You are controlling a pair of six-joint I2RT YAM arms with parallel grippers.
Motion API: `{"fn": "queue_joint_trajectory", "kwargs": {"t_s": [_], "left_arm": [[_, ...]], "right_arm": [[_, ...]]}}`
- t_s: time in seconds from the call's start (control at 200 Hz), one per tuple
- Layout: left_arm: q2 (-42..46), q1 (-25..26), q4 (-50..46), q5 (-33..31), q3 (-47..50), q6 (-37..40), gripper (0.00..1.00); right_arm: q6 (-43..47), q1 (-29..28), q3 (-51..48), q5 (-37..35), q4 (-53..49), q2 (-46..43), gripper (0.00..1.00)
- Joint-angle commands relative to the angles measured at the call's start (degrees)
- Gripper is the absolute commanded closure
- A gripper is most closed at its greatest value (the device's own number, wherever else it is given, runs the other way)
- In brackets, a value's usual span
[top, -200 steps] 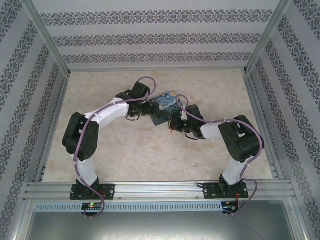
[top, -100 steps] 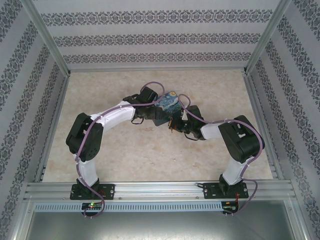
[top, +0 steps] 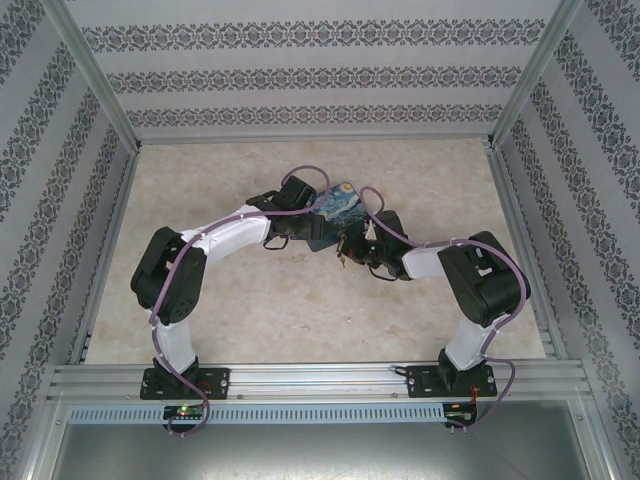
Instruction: Unlock the padlock with the key
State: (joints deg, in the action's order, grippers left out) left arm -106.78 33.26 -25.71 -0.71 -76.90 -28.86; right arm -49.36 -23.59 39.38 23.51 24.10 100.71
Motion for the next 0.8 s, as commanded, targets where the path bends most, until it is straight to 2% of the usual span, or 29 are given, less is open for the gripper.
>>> {"fn": "queue_joint_trajectory", "kwargs": {"t_s": [0.0, 0.36, 0.794], "left_arm": [[-3.42, 0.76, -6.01, -2.63, 3.36, 2.4, 0.06], [-4.56, 1.19, -6.89, -1.91, 3.21, 3.86, 0.09], [-5.14, 1.35, -7.07, -0.87, 2.99, 3.59, 0.11]], "right_arm": [[0.14, 1.9, 1.86, -0.08, -2.67, -1.15, 1.0], [-0.61, 5.31, 6.16, 3.63, -3.62, 0.42, 1.0], [-2.57, 8.53, 7.53, 3.57, -3.37, 2.14, 1.0]]}}
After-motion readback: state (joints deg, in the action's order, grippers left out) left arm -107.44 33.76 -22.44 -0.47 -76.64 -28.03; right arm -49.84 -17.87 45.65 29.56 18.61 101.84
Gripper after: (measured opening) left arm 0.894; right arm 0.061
